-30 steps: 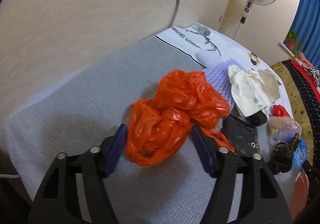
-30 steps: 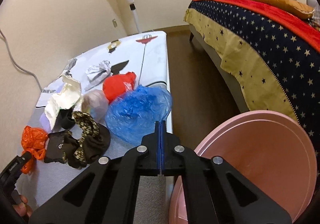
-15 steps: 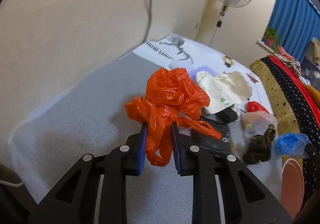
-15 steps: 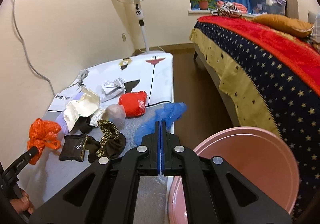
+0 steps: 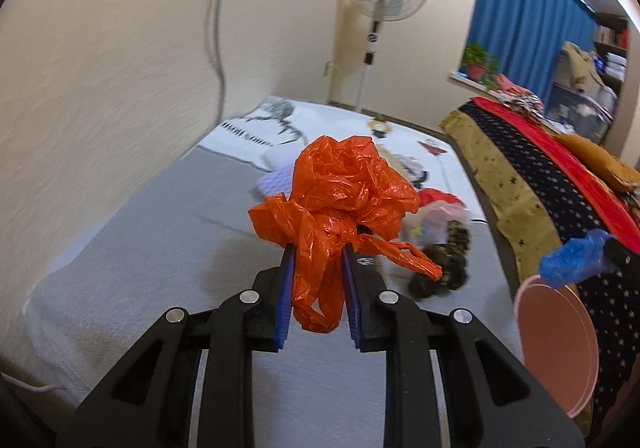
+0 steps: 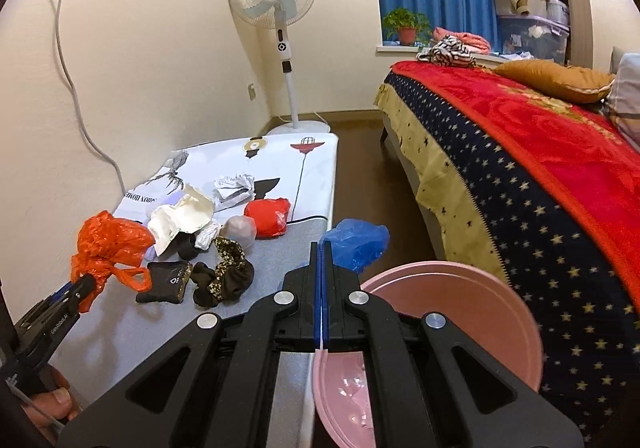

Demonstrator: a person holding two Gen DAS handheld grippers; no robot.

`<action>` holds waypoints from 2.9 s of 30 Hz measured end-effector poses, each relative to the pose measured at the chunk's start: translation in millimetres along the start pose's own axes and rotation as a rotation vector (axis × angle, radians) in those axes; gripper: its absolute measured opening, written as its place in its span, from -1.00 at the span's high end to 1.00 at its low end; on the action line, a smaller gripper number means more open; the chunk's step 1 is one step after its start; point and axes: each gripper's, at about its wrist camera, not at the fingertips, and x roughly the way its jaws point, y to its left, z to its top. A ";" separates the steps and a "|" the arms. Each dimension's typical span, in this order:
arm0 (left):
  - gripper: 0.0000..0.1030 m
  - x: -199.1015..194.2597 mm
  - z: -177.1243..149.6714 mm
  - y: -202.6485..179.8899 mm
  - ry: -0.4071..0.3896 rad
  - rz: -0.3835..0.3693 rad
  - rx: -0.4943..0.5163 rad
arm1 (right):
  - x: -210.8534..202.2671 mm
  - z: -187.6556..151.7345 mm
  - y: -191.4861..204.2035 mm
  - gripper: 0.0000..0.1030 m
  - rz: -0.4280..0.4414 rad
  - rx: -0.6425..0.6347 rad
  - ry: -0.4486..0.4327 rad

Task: Collect trash
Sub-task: 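Carry both bags over the pink bin and open both grippers to drop them, then move both grippers back toward the black pouch and brown patterned cloth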

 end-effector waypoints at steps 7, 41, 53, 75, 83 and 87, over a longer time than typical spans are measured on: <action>0.56 -16.9 -4.6 -24.7 -0.020 -0.085 0.060 | -30.9 1.9 -16.9 1.00 -0.028 0.005 -0.007; 0.57 -23.1 -30.6 -153.3 0.027 -0.344 0.258 | -73.8 4.2 -107.2 1.00 -0.180 0.131 -0.019; 0.56 -1.8 -45.9 -186.6 0.087 -0.371 0.329 | -47.8 0.8 -118.1 1.00 -0.200 0.151 0.033; 0.11 3.3 -55.1 -192.5 0.139 -0.432 0.331 | -48.7 -6.0 -116.9 0.10 -0.215 0.177 0.030; 0.43 -7.7 -44.3 -168.1 0.089 -0.397 0.301 | -58.1 -6.1 -100.7 0.20 -0.166 0.154 -0.015; 0.50 -10.0 -37.0 -148.1 0.064 -0.361 0.274 | -55.1 -6.2 -88.7 0.42 -0.121 0.153 -0.022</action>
